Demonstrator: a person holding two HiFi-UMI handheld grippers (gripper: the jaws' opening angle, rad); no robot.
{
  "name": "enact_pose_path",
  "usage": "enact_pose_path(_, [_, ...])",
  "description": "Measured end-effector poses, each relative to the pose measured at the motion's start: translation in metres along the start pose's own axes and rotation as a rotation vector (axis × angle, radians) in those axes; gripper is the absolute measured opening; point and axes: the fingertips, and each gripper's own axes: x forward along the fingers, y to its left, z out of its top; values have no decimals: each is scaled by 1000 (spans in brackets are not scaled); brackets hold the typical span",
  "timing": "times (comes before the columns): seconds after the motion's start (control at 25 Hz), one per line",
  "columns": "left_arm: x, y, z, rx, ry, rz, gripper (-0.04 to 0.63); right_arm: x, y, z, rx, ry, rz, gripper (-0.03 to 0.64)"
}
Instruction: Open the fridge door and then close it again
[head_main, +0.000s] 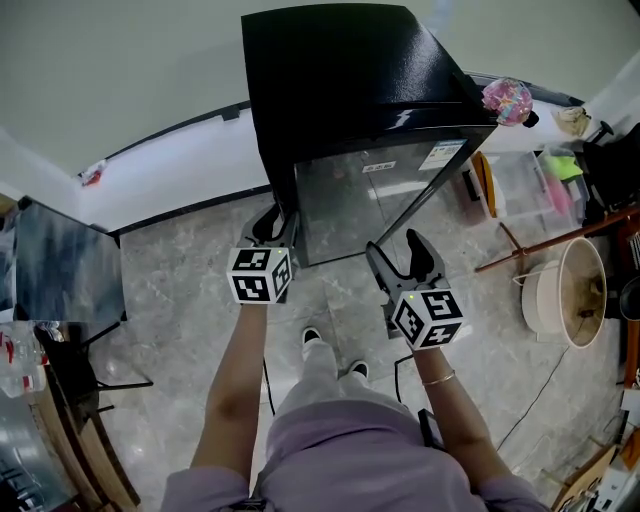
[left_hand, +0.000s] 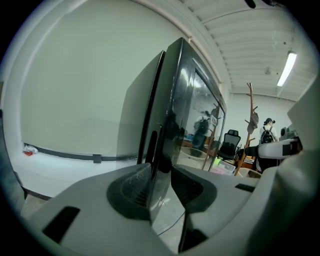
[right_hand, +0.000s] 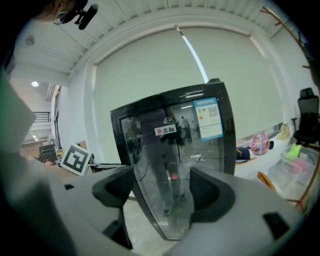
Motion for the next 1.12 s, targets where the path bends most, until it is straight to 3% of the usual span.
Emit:
enact_pose_path(0.28, [-32,-35,-21,-1,-18,-31,112,-9,-3,-1,-2,-2,32,342])
enact_pose_path(0.6, [-61,-74,-41,-14,-15,-13,98,-43,6,-7,-10,-24,90,342])
enact_pose_path(1.12, [-105,-152,-74,-12,-13,-31,75,-123,13,-19,-39,-48,121,342])
